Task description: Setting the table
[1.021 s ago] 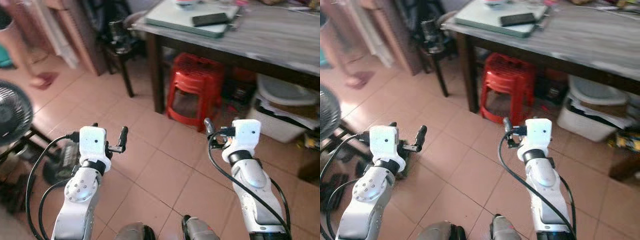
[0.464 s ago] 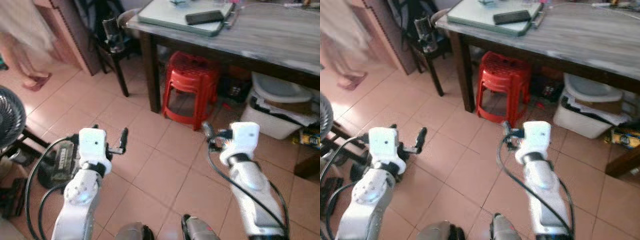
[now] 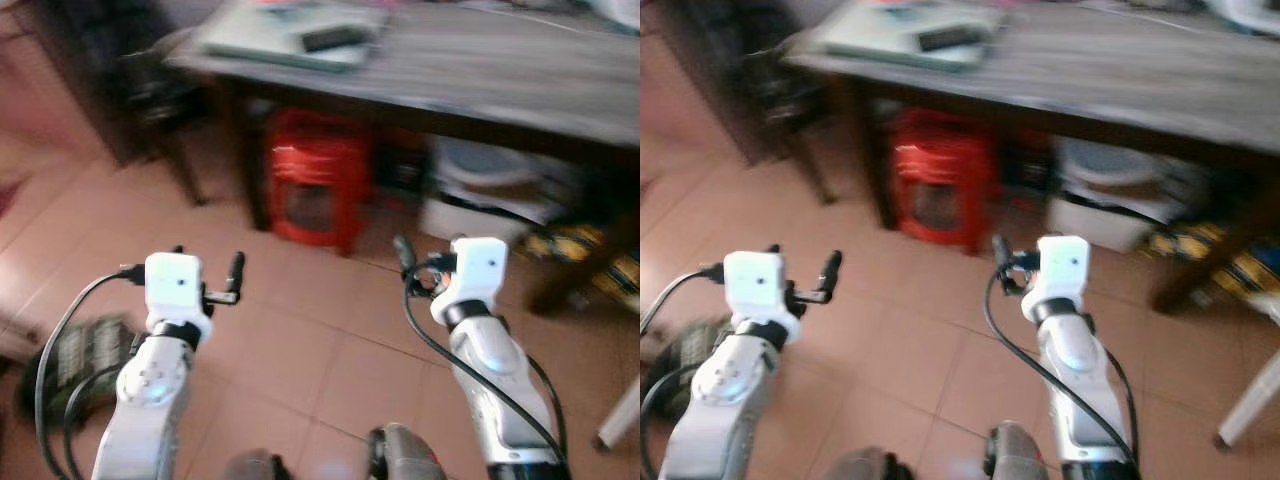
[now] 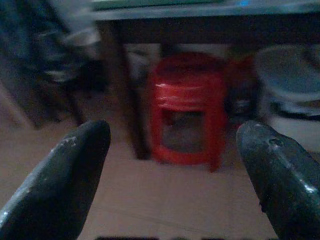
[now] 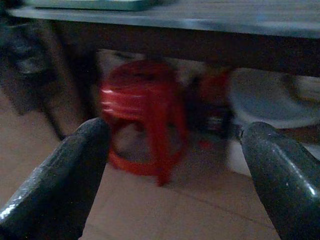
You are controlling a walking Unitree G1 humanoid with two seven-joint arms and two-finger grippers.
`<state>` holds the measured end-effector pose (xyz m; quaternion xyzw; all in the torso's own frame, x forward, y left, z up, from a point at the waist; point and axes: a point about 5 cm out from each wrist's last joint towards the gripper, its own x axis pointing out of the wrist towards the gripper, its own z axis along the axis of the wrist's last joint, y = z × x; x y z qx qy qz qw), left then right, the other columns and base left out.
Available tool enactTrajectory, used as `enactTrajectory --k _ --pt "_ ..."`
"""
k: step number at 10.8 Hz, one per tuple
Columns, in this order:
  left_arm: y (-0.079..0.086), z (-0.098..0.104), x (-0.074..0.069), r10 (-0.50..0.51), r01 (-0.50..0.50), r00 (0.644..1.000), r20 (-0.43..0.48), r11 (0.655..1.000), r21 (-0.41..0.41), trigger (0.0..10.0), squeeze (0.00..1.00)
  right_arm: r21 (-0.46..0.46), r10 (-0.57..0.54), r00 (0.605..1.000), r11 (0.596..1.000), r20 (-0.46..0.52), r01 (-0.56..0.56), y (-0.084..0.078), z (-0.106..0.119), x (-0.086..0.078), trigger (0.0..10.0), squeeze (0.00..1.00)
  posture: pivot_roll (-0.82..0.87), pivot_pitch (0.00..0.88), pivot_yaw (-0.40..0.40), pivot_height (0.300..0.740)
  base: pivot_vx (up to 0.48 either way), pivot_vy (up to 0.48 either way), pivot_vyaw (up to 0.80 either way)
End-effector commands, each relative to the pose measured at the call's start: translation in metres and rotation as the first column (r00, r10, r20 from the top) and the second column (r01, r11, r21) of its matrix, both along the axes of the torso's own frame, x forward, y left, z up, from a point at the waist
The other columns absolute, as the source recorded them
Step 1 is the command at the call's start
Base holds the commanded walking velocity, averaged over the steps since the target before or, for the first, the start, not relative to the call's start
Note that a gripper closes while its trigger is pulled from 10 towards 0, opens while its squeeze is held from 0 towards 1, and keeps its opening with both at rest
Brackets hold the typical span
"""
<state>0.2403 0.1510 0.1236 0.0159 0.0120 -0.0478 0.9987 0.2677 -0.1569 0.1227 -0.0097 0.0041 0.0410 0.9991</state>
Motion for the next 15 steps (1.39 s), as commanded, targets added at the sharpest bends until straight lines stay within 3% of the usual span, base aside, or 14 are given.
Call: enactTrajectory --k 1,4,8,15 --pt "-0.001 -0.001 -0.002 -0.010 0.010 1.000 -0.008 1.000 0.001 10.0 0.00 0.002 -0.015 1.000 1.000 -0.014 0.015 -0.004 -0.002 -0.003 10.0 0.00 0.01 0.149 0.086 0.740 0.000 -0.300 -0.80" --pt "0.000 -0.001 -0.003 -0.006 0.006 1.000 -0.009 1.000 0.001 10.0 0.00 0.001 -0.014 1.000 1.000 -0.014 0.014 -0.003 -0.002 -0.003 10.0 0.00 0.02 0.148 0.085 0.740 0.000 -0.301 -0.80" --pt "-0.003 0.002 -0.003 -0.020 0.020 1.000 0.001 1.000 -0.004 10.0 0.00 0.000 -0.011 1.000 1.000 0.001 0.011 -0.003 0.000 -0.004 10.0 0.00 0.01 0.146 0.087 0.740 0.000 -0.357 -0.10" --pt "-0.011 0.007 -0.002 -0.088 0.087 0.996 0.010 0.995 0.037 10.0 0.00 0.005 -0.008 1.000 1.000 0.014 0.008 -0.002 0.002 -0.002 10.0 0.00 0.02 0.156 0.093 0.740 0.351 -0.319 0.00"
